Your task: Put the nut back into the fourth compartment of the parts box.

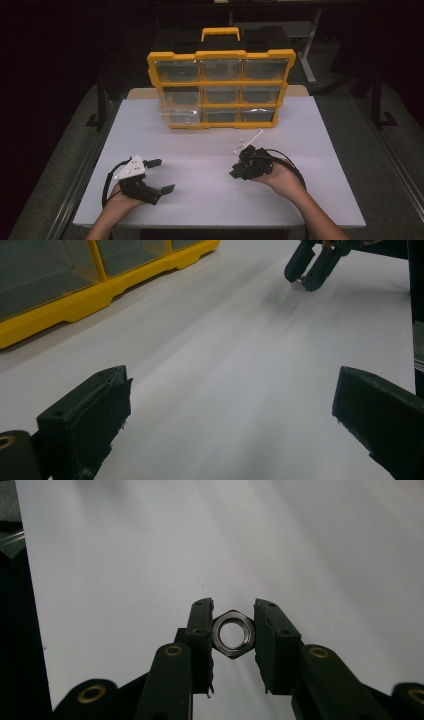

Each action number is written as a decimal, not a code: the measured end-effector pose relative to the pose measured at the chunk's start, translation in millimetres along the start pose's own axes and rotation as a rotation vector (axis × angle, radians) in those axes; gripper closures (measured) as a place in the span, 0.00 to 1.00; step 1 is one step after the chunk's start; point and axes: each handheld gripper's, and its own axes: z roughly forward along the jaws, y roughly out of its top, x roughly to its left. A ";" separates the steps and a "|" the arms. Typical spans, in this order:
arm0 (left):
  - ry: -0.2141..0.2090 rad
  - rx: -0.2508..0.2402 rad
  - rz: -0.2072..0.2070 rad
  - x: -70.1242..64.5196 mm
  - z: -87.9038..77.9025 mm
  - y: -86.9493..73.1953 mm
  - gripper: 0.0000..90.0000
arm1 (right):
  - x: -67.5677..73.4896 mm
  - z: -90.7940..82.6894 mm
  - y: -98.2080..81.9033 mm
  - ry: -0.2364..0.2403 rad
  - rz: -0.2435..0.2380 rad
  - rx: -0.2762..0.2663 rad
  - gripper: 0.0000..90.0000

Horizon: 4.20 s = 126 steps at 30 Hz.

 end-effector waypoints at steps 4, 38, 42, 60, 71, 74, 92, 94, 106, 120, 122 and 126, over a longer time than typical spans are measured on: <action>-0.001 0.001 0.000 0.4 0.1 -0.1 0.02 | -5.3 -2.9 8.1 0.006 0.002 -0.016 0.77; -0.009 -0.005 0.008 0.7 2.7 2.0 0.02 | -35.8 -54.1 110.4 -0.037 -0.021 -0.142 0.77; -0.011 -0.005 0.016 1.0 3.2 2.2 0.02 | -38.1 -56.2 124.2 -0.038 -0.048 -0.162 0.77; -0.010 -0.015 0.010 0.7 2.4 2.6 0.02 | -41.0 -66.6 177.5 -0.051 -0.052 -0.203 0.77; -0.014 -0.020 0.000 0.5 1.5 2.8 0.02 | -45.7 -52.5 202.5 -0.066 -0.055 -0.204 0.77; -0.014 -0.015 0.009 1.0 0.9 3.0 0.02 | -50.3 -44.9 205.8 -0.071 -0.070 -0.197 0.77; -0.008 -0.016 0.015 3.3 -0.2 3.0 0.02 | -57.1 -44.0 200.3 -0.052 -0.025 -0.227 0.38; -0.007 -0.013 0.017 3.8 -1.1 3.0 0.02 | -57.3 -49.0 195.2 -0.049 -0.018 -0.257 0.32; 0.001 -0.016 0.005 4.5 -2.3 2.5 0.02 | -50.8 -65.9 146.8 -0.123 -0.015 -0.360 0.15; 0.012 -0.013 -0.006 5.5 -3.7 1.7 0.02 | -44.1 -63.9 84.3 -0.138 0.021 -0.406 0.00; 0.016 -0.014 0.001 6.2 -4.0 1.8 0.02 | -43.2 -62.3 74.4 -0.148 0.020 -0.415 0.00; 0.026 -0.016 0.009 7.7 -4.4 1.9 0.02 | -38.7 -58.7 54.6 -0.172 0.025 -0.421 0.00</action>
